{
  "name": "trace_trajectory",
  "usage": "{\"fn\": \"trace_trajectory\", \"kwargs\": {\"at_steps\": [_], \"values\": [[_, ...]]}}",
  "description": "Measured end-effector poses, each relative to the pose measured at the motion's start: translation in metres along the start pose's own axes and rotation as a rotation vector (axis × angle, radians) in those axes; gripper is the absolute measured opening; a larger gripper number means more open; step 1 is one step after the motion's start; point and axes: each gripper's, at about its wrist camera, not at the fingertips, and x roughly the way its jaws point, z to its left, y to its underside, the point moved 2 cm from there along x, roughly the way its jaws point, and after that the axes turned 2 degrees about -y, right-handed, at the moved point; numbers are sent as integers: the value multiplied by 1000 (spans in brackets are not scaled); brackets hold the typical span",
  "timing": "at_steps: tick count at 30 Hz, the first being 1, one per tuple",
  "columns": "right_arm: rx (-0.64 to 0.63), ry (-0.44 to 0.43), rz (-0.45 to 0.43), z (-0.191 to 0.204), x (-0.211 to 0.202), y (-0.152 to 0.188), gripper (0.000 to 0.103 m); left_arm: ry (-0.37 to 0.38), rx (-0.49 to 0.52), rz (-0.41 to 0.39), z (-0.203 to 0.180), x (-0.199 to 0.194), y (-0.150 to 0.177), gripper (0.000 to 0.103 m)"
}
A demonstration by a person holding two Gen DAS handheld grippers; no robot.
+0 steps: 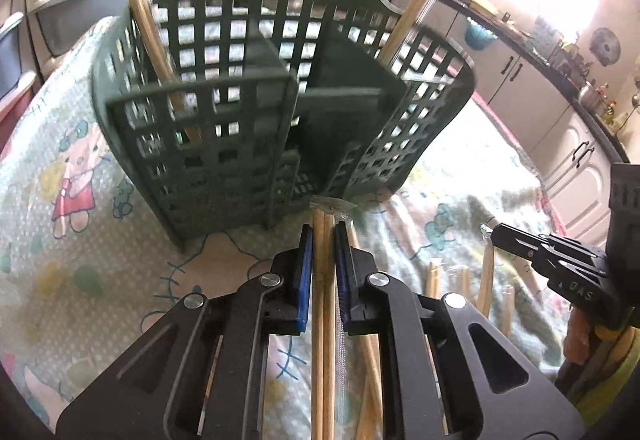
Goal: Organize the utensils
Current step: 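Close the left gripper on another wrapped chopstick while the right gripper grasps one beside the caddy, then lift the left gripper's chopstick above the caddy while the right gripper raises its chopstick over it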
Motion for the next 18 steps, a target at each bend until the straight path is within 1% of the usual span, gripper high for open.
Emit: {"fn": "trace_trajectory", "kwargs": {"at_steps": [8, 18], "values": [[30, -36, -94, 1, -31, -6, 2, 39, -11, -70, 1, -32, -11, 7], [-35, -63, -228, 33, -78, -20, 1, 89, -18, -155, -1, -71, -22, 7]]}}
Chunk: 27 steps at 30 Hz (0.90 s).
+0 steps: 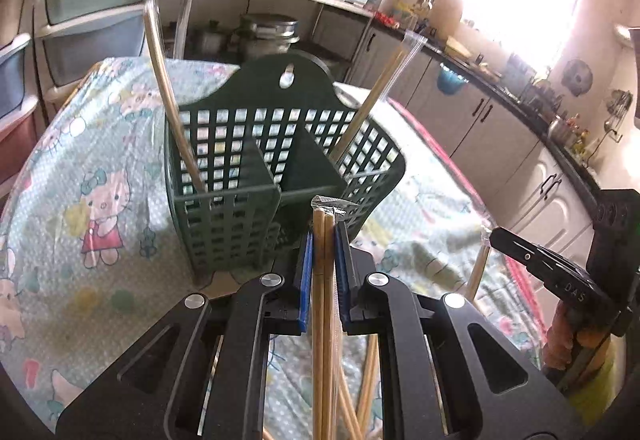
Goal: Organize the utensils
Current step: 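Lift the left gripper's chopstick above the caddy while the right gripper raises its chopstick over it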
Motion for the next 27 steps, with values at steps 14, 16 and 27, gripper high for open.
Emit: {"fn": "trace_trajectory", "kwargs": {"at_steps": [14, 16, 27], "values": [[-99, -6, -116, 43, -36, -23, 1, 37, 20, -97, -9, -40, -19, 3], [-109, -2, -131, 47, -40, -25, 1, 38, 24, -105, -10, -44, -20, 3], [-142, 9, -175, 58, -55, -33, 1, 50, 41, -142, -15, -60, -28, 3]]}}
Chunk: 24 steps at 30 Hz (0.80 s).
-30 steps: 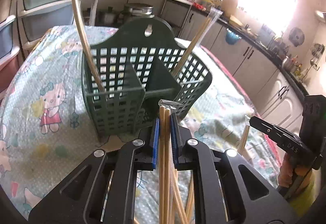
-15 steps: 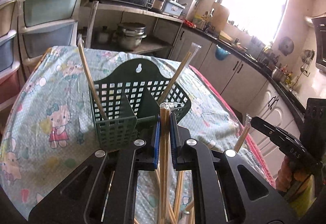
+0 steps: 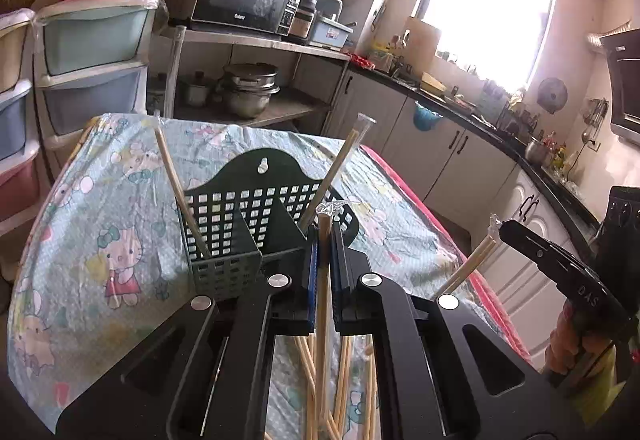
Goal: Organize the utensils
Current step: 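Lift the left gripper's chopstick above the caddy while the right gripper raises its chopstick over it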
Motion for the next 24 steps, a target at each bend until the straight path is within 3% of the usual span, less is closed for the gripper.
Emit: {"fn": "trace_trajectory", "kwargs": {"at_steps": [24], "values": [[-53, -35, -69, 29, -6, -33, 1, -34, -10, -173, 15, -38, -61, 3]]}}
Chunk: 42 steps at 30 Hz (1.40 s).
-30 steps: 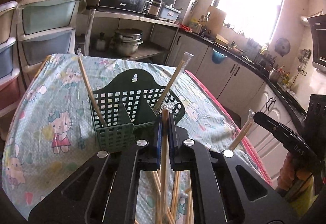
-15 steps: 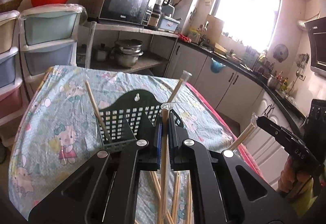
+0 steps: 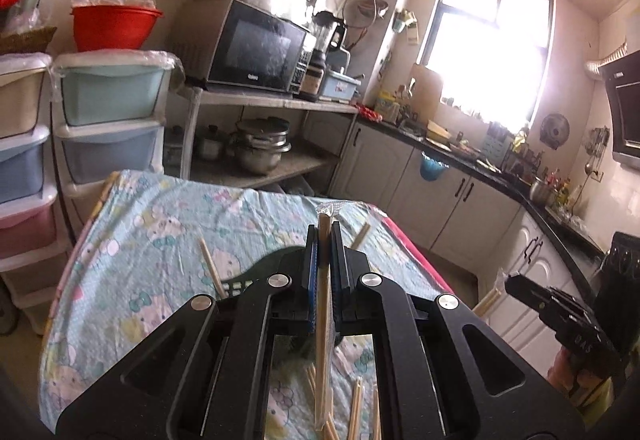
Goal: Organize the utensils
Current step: 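Lift the left gripper's chopstick above the caddy while the right gripper raises its chopstick over it, then lower the left gripper's chopstick into the caddy while the right gripper lowers its chopstick in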
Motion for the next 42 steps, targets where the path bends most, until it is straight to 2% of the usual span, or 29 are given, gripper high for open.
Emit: {"fn": "trace_trajectory", "kwargs": {"at_steps": [14, 26, 42], "values": [[-32, -44, -43, 22, 7, -23, 1, -40, -43, -85, 18, -10, -33, 3], [-59, -76, -121, 39, 11, -57, 1, -72, -46, -148, 16, -8, -58, 3], [-72, -113, -207, 52, 16, -99, 1, -116, -18, -213, 10, 1, -69, 3]]}}
